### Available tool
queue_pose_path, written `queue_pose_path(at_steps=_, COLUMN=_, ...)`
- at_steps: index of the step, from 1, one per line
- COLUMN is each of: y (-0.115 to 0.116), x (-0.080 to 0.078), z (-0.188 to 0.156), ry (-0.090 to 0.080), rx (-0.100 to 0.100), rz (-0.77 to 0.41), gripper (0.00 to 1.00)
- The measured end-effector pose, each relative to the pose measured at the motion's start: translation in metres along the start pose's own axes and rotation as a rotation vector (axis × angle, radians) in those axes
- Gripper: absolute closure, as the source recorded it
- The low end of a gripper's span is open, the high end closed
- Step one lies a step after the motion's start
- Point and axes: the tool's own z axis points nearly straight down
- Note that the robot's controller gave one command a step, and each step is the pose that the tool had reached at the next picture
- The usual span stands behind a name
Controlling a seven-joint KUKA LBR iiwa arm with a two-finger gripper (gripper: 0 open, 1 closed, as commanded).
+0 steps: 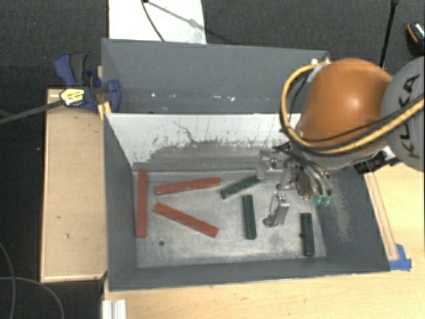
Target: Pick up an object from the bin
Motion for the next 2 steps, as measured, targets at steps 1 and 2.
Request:
queue_pose_path(at_steps=1, y=0.031, x=0.014, z=0.100, ry=0.010, rx=0.000, rz=0.074, gripper=0.00)
queue_pose_path(at_steps=2, y=0.082, x=0.001, z=0.178, ry=0.007, rx=0.000, rz=-0.031, gripper=0.00)
